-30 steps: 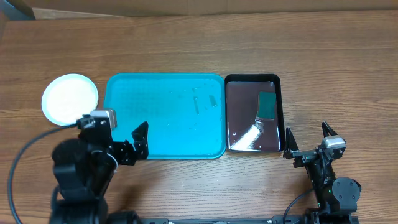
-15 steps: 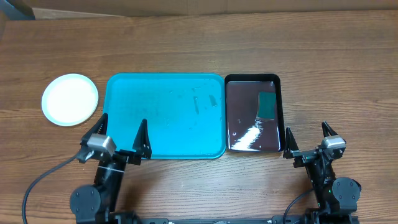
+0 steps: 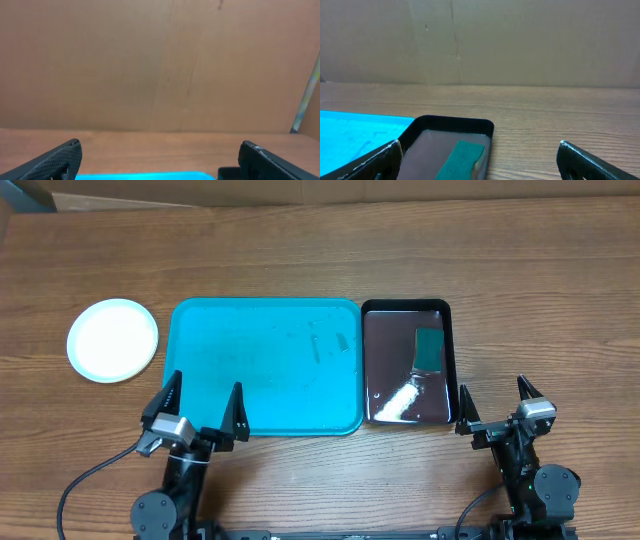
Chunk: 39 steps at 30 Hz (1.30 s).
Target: Clean dirty plates on tray and stack at the side
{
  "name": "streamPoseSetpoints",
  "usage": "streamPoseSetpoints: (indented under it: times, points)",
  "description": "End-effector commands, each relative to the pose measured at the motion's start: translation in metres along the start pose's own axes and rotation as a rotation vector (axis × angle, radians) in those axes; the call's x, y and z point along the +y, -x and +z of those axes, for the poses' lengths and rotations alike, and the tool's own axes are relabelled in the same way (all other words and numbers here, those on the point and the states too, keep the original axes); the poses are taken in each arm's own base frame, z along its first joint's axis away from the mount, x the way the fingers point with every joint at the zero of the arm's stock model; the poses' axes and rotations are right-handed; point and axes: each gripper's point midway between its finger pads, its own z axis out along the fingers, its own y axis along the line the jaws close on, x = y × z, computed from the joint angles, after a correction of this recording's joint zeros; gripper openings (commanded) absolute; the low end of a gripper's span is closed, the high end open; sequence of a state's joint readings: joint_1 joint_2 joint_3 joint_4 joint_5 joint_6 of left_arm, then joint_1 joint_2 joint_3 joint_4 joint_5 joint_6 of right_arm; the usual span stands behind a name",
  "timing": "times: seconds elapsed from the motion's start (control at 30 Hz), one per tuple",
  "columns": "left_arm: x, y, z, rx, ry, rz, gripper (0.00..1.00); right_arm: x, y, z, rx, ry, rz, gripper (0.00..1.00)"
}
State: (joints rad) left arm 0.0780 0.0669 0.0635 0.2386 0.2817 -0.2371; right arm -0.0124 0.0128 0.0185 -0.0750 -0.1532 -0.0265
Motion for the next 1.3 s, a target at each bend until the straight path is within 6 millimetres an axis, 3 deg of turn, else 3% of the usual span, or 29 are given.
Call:
streamPoseSetpoints:
  times: [0.0, 0.43, 0.67, 1.27]
  points:
    - [0.004, -0.004, -0.001, -0.006, 0.023, -0.015, 1.0, 0.001, -0.002, 0.0, -0.004, 0.006, -0.005, 1.0]
    - [0.029, -0.043, -0.005, 0.102, 0.145, -0.045, 1.0, 0.001, -0.002, 0.0, -0.004, 0.006, -0.005, 1.0]
    - [0.047, -0.09, -0.018, 0.289, 0.249, -0.075, 1.0, 0.001, -0.002, 0.0, -0.004, 0.006, -0.005, 1.0]
    - [0.046, -0.089, -0.018, 0.289, 0.247, -0.068, 1.0, 0.001, -0.002, 0.0, -0.004, 0.006, -0.005, 1.0]
